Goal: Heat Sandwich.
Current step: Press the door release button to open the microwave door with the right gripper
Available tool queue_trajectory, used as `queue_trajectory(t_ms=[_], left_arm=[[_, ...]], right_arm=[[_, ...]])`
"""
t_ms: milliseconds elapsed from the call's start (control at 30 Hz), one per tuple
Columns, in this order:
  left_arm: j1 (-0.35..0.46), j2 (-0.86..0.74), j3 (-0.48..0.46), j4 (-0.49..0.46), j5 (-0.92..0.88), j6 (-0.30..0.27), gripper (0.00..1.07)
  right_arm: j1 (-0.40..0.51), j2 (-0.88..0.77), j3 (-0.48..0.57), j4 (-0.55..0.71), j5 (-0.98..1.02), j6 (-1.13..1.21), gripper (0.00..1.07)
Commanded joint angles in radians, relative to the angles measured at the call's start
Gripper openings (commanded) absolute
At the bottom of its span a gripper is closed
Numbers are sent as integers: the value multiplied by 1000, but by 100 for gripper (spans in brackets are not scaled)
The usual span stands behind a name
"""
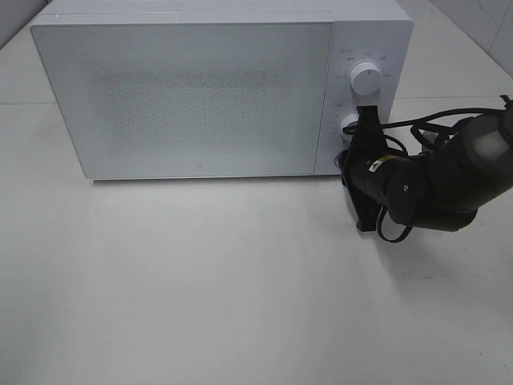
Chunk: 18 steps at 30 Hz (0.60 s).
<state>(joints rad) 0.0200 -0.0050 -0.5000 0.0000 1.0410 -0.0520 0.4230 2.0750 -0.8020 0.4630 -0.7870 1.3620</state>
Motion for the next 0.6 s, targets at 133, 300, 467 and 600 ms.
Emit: queue_trajectory(t_ms=[133,300,467,600], left_arm=[[2,-26,3,0,-5,1,98],[2,-26,3,0,-5,1,98],[2,-26,3,0,-5,1,98],[2,-26,3,0,-5,1,98]], right_arm=[[-5,-1,-54,-16,-150,5,0],[-18,-1,-81,-21,-232,3,0],[-39,24,-118,-27,-264,7,1],[-40,46,-134,-55,-297,46,1]])
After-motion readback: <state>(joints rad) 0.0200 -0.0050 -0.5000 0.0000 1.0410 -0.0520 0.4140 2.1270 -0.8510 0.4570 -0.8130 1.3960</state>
